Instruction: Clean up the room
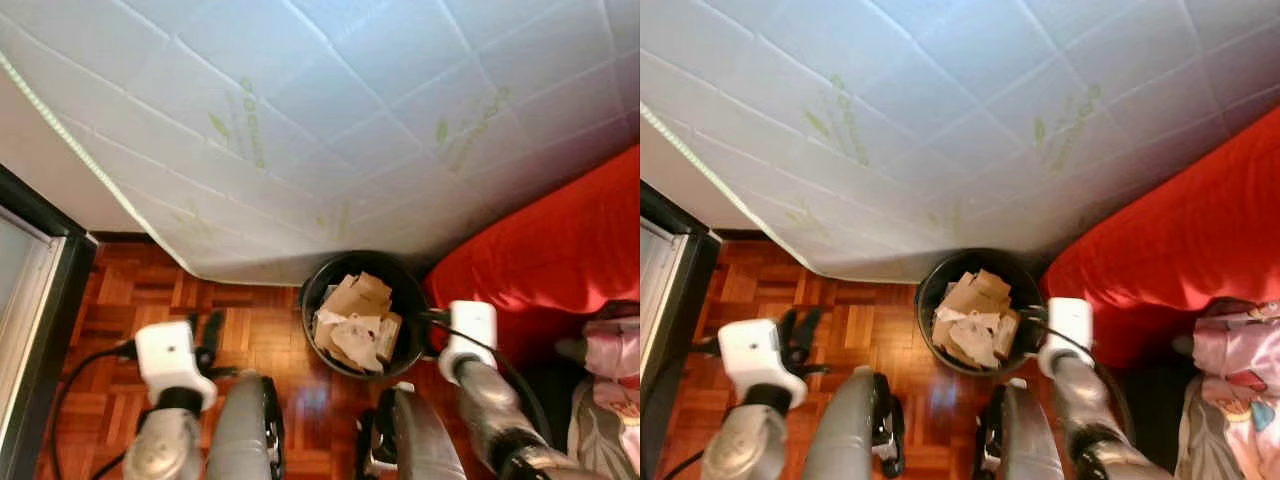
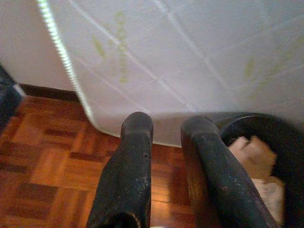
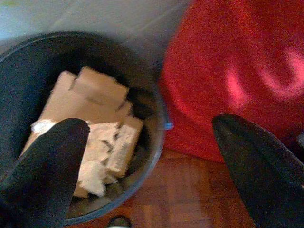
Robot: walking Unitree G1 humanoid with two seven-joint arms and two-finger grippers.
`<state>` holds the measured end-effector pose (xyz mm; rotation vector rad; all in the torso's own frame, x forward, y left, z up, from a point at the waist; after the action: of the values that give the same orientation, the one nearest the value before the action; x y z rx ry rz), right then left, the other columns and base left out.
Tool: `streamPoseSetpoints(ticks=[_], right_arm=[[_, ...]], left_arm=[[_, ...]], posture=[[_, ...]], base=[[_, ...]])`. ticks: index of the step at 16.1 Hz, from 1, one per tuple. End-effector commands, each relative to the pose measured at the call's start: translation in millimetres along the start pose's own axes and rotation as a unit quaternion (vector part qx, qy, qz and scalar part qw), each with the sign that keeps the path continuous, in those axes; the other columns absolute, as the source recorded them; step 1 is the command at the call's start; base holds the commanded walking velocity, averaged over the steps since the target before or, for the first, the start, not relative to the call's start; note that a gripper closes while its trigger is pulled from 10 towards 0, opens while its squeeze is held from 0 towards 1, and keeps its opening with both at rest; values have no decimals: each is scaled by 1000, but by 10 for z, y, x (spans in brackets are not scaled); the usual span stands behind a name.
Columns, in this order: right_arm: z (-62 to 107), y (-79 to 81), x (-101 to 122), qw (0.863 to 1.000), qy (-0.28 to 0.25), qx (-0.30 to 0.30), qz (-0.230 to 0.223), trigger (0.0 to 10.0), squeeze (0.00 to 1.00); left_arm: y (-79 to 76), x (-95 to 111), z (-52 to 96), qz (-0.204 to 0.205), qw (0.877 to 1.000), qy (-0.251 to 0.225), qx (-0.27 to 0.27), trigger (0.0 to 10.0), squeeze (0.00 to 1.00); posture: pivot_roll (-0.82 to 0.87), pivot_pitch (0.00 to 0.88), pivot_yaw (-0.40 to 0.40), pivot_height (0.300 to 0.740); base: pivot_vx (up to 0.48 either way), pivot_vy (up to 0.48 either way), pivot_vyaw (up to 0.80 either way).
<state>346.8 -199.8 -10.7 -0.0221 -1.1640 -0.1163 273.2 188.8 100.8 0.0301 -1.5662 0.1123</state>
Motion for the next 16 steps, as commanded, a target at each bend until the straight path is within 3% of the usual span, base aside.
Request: streamPoseSetpoints(ticks=[1, 4, 7, 10, 13, 16], right_arm=[[71, -118, -143, 1000, 9, -13, -17, 10000, 0], [126, -259, -194, 999, 3, -30, -34, 10000, 0], [185, -186, -311, 998, 4, -19, -51, 10000, 0], [210, -150, -401, 998, 17, -22, -55, 10000, 0], [239, -184, -484, 998, 33, -28, -56, 10000, 0], [271, -222, -570, 997, 52, -30, -49, 10000, 0]], left_arm=[[94, -159, 19, -11, 1000, 23, 6, 10000, 0], [132, -391, -63, -18, 999, 51, -6, 10000, 0], [162, -684, -78, -11, 996, 88, -8, 10000, 0], [208, -953, -97, -6, 992, 123, -4, 10000, 0], [321, -1133, -95, -5, 988, 152, 8, 10000, 0], [377, -1256, -89, -2, 986, 168, 15, 10000, 0]], posture=[[192, 224, -35, 657], [174, 144, -15, 657], [153, 83, 3, 662], [133, 14, 21, 702], [128, 0, 24, 740], [120, 0, 23, 740]], base=[[0, 0, 0], [0, 0, 0], [0, 0, 0], [0, 0, 0], [0, 0, 0], [0, 0, 0]])
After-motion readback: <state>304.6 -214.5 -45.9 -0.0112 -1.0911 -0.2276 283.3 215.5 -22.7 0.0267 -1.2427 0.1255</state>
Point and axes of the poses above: a point about 5 cm out from each wrist's last joint towards the gripper, its own z axis pointing back from the gripper into the wrist, its own x axis along the axis of the wrist's last joint, y = z × x, the point moved 5 cm from there along -z, pointing out of the wrist towards the gripper, and after that the axes turned 1 degree about -z, right-handed, at the moved point
